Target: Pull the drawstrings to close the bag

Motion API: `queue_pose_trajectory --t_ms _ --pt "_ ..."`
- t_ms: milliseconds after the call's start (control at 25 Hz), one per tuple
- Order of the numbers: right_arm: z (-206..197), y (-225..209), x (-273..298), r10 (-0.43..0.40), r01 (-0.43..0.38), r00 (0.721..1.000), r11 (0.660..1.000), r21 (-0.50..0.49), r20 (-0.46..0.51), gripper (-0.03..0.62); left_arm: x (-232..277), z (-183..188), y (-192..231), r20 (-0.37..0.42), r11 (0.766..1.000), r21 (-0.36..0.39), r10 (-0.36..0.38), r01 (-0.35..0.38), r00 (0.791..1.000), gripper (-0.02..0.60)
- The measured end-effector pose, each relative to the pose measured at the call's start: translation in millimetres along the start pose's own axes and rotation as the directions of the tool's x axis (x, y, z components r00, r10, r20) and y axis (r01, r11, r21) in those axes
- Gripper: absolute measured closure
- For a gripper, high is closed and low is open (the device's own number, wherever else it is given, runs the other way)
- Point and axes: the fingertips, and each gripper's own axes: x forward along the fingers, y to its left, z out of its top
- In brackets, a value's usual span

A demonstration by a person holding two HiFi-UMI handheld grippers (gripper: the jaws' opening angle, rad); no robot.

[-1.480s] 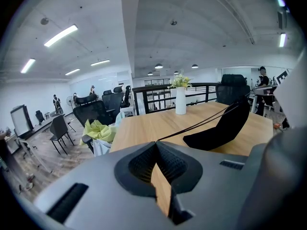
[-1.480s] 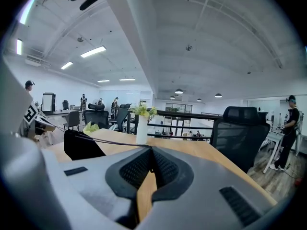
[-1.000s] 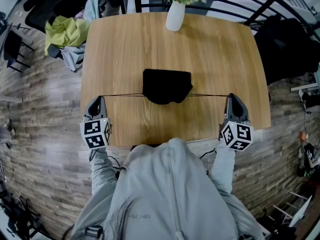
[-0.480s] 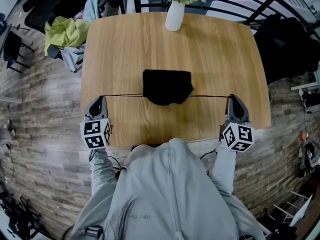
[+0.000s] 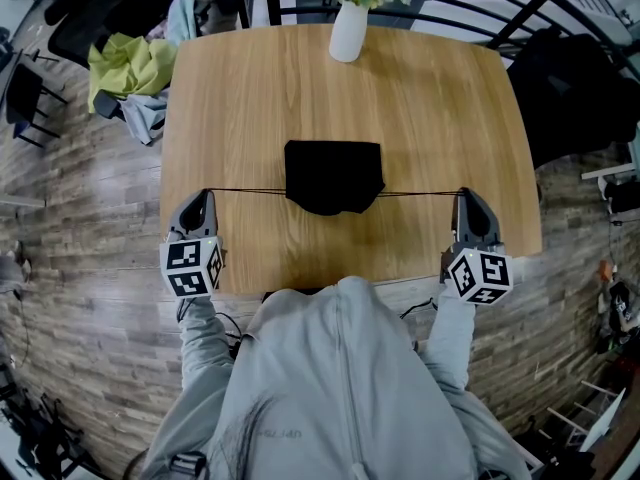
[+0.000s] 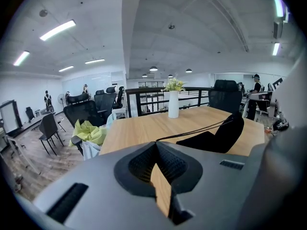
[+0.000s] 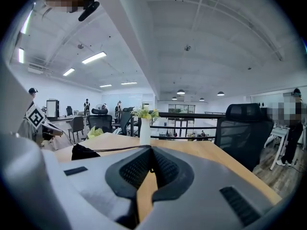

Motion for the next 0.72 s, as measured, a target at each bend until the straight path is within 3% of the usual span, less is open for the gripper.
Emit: queue_pose_trajectory --t_ms 360,720 --pt "-2 22 10 0.118 -0.118 0.992 0.993 0.001 -0.040 0.570 9 12 -32 0.000 0.994 0.020 -0.105 0.105 0.994 0.555" --pt "-49 65 32 0.245 -0.254 0.952 0.967 -0.022 -0.182 0.569 33 -7 -84 -0.082 0.970 0.037 -0.235 0.239 0.969 0.555"
